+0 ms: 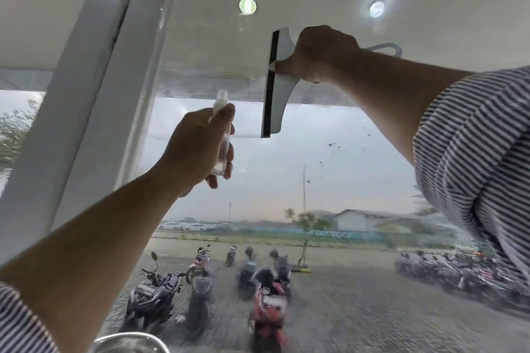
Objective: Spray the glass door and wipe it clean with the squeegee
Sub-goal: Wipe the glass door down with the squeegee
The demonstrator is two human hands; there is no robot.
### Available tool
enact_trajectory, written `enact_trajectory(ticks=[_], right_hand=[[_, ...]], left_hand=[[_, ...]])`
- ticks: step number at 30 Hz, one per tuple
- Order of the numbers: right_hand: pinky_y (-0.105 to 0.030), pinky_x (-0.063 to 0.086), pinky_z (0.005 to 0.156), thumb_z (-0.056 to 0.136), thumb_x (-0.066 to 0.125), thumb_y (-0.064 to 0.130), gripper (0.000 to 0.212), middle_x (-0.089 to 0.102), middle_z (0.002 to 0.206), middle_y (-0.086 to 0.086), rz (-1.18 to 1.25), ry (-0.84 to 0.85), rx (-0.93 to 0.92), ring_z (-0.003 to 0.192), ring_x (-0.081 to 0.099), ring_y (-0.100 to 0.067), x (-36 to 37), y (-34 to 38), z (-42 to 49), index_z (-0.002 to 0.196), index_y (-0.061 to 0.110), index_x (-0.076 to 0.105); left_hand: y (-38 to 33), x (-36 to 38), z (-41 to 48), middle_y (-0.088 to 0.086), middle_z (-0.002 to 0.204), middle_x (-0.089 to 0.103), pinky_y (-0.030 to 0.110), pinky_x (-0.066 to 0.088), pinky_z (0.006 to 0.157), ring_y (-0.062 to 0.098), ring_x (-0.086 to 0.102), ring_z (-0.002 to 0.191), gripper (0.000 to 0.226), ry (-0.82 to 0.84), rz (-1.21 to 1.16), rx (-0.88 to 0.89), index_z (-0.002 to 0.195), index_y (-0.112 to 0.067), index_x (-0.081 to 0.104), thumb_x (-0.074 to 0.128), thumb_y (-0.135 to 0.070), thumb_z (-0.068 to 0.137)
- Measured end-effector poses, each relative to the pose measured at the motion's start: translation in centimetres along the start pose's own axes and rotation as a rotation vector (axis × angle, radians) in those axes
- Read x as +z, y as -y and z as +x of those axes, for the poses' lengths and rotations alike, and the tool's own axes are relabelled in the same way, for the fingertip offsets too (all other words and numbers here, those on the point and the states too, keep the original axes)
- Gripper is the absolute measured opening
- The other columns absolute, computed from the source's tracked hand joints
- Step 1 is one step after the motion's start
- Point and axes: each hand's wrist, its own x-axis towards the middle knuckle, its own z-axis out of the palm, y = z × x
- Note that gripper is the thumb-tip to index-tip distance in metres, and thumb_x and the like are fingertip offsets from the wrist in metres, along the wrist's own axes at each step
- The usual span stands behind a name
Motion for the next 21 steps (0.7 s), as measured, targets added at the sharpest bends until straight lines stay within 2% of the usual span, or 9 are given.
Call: enact_trajectory(ticks=[3, 12, 21], right_hand=[[-0.034, 0.04, 0.075, 0.083, 0.057, 0.065, 0.051, 0.051, 0.074, 0.0, -0.031, 0.001, 0.008, 0.085, 0.055, -0.028, -0.7, -3.3, -0.4, 0.077, 0.017, 0.046], [-0.035, 0.041, 0.073, 0.082, 0.056, 0.072, 0.059, 0.05, 0.072, -0.003, -0.094, 0.004, 0.008, 0.082, 0.056, -0.03, -1.9, -12.4, -1.6, 0.07, 0.016, 0.041], [-0.036, 0.04, 0.072, 0.082, 0.056, 0.073, 0.063, 0.053, 0.07, -0.006, -0.162, 0.024, 0.06, 0.079, 0.057, -0.031, -3.8, -21.1, -3.6, 0.071, 0.012, 0.046]], left_hand=[[-1.0, 3.4, -0.2, 0.007, 0.054, 0.059, 0.024, 0.039, 0.035, 0.028, 0.057, 0.04, 0.037, 0.007, -0.041, 0.005, 0.082, -0.012, 0.053, 0.046, -0.04, 0.105], [-4.2, 13.1, -0.8, 0.006, 0.054, 0.06, 0.024, 0.038, 0.036, 0.028, 0.059, 0.042, 0.038, 0.033, -0.103, 0.012, 0.083, -0.012, 0.053, 0.046, -0.042, 0.104], [-7.3, 19.4, -1.1, 0.004, 0.052, 0.058, 0.022, 0.036, 0.039, 0.028, 0.056, 0.041, 0.037, 0.029, -0.139, 0.025, 0.082, -0.013, 0.052, 0.047, -0.043, 0.104]])
